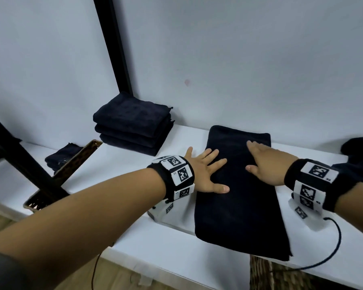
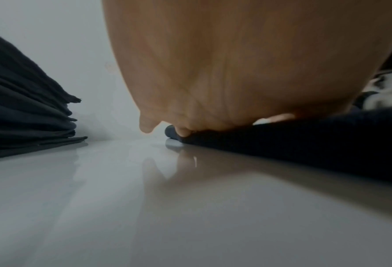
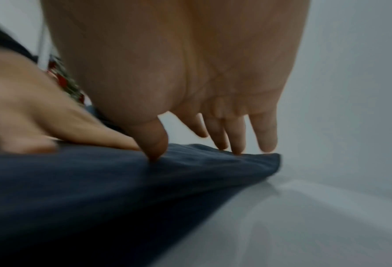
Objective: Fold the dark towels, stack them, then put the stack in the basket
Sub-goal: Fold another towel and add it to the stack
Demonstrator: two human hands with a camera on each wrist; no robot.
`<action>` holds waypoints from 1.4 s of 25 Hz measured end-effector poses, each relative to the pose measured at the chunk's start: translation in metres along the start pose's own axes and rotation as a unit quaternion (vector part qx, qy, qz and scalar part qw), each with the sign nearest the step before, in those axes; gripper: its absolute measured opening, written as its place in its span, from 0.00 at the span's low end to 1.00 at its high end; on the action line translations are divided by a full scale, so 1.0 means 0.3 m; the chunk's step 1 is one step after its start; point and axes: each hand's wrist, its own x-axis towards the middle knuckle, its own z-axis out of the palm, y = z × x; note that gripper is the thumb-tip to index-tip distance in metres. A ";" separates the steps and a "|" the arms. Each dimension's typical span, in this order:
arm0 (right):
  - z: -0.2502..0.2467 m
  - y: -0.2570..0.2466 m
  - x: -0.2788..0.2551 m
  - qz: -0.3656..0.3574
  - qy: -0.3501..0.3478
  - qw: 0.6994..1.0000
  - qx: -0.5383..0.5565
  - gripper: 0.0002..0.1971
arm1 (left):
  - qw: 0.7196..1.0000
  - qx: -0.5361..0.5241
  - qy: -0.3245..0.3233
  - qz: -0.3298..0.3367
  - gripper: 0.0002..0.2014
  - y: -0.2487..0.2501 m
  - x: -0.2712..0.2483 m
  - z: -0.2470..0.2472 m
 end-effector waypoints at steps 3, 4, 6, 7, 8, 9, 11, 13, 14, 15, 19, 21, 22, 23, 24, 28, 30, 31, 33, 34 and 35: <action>0.021 -0.065 -0.126 -0.048 -0.026 0.999 0.004 0.34 | 1.000 -0.002 -0.028 0.008 0.47 -0.014 0.020 -0.014; 0.029 -0.079 -0.174 -0.067 -0.002 0.998 -0.002 0.33 | 0.999 0.002 -0.032 0.006 0.47 -0.014 0.019 -0.026; 0.029 -0.106 -0.296 -0.123 0.038 0.992 0.014 0.32 | 0.999 0.031 -0.006 0.019 0.45 -0.008 -0.017 -0.060; 0.032 -0.121 -0.362 -0.143 0.034 0.989 0.034 0.32 | 0.997 0.054 0.033 0.040 0.44 -0.006 -0.057 -0.072; 0.047 -0.138 -0.423 -0.157 0.020 0.986 0.050 0.32 | 0.992 0.069 0.080 0.075 0.42 0.000 -0.112 -0.068; 0.069 -0.155 -0.473 -0.173 -0.002 0.984 0.036 0.34 | 0.984 0.071 0.117 0.117 0.41 0.007 -0.175 -0.045; 0.142 -0.164 -0.507 -0.161 0.001 0.986 -0.034 0.38 | 0.974 0.070 0.100 0.189 0.42 0.015 -0.304 0.032; 0.163 -0.172 -0.499 -0.142 0.000 0.987 -0.078 0.44 | 0.978 0.074 0.042 0.191 0.45 0.020 -0.386 0.129; 0.158 -0.184 -0.492 -0.153 -0.014 0.985 -0.082 0.47 | 0.978 0.084 0.051 0.185 0.45 0.015 -0.395 0.171; 0.174 -0.186 -0.487 -0.171 0.006 0.982 -0.076 0.47 | 0.974 0.100 0.085 0.182 0.45 0.009 -0.393 0.201; 0.172 -0.172 -0.501 -0.214 0.061 0.974 -0.034 0.31 | 0.951 0.134 0.180 0.212 0.36 -0.004 -0.384 0.249; 0.158 -0.154 -0.503 -0.227 0.064 0.971 0.037 0.22 | 0.942 0.092 0.226 0.232 0.25 -0.001 -0.392 0.264; 0.137 -0.143 -0.509 -0.214 0.043 0.973 0.072 0.21 | 0.944 0.058 0.230 0.228 0.19 0.002 -0.399 0.251; 0.113 -0.129 -0.507 -0.205 0.035 0.973 0.095 0.19 | 0.946 -0.006 0.233 0.227 0.14 0.003 -0.408 0.225; 0.089 -0.111 -0.503 -0.209 0.049 0.970 0.118 0.14 | 0.945 -0.091 0.224 0.220 0.10 0.002 -0.421 0.191; 0.017 -0.073 -0.511 -0.204 0.006 0.932 0.299 0.04 | 0.892 -0.358 0.202 0.187 0.02 -0.002 -0.473 0.064; -0.008 -0.070 -0.507 -0.186 -0.031 0.897 0.399 0.05 | 0.877 -0.386 0.216 0.190 0.04 0.007 -0.474 0.026; -0.023 -0.072 -0.496 -0.163 -0.051 0.878 0.447 0.04 | 0.876 -0.389 0.224 0.178 0.04 0.005 -0.463 0.014; -0.037 -0.070 -0.456 -0.109 -0.081 0.845 0.518 0.06 | 0.878 -0.389 0.244 0.134 0.03 -0.004 -0.415 -0.005; -0.039 -0.061 -0.427 -0.087 -0.078 0.835 0.538 0.07 | 0.879 -0.389 0.254 0.108 0.03 -0.010 -0.377 -0.016; -0.045 -0.049 -0.392 -0.069 -0.064 0.826 0.556 0.08 | 0.878 -0.392 0.261 0.081 0.04 -0.016 -0.333 -0.029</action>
